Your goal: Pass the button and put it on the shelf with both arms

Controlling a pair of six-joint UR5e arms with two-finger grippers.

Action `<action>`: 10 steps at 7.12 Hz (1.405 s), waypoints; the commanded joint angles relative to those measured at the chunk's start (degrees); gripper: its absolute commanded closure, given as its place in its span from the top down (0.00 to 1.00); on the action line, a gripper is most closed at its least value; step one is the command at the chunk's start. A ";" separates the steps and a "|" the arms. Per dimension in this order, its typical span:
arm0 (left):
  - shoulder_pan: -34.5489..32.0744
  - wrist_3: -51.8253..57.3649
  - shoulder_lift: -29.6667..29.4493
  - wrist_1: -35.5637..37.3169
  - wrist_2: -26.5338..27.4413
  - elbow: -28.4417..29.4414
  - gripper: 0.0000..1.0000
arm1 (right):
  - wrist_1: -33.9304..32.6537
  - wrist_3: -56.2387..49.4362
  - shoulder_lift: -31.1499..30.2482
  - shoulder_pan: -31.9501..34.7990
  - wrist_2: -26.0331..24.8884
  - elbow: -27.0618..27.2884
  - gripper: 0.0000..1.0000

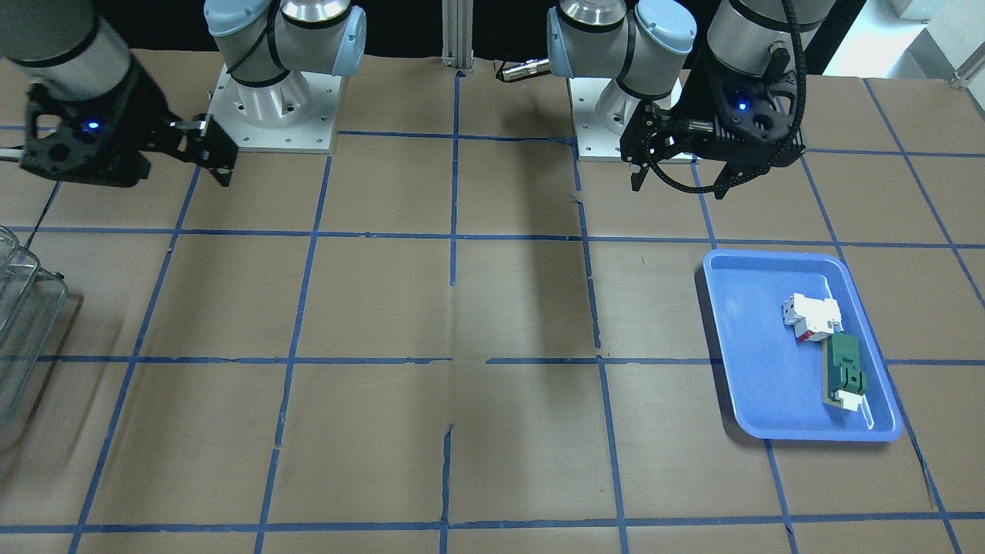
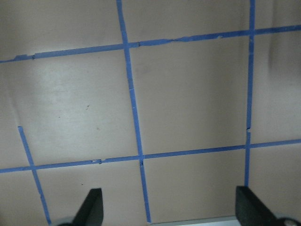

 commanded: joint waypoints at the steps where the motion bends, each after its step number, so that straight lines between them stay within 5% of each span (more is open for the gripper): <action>1: 0.02 0.00 0.00 0.03 0.00 0.05 1.00 | -1.06 9.36 -3.89 5.45 0.63 4.48 1.00; 10: 0.11 0.26 -0.09 0.30 -0.18 -0.21 1.00 | -1.41 6.76 -6.81 3.09 0.81 5.38 1.00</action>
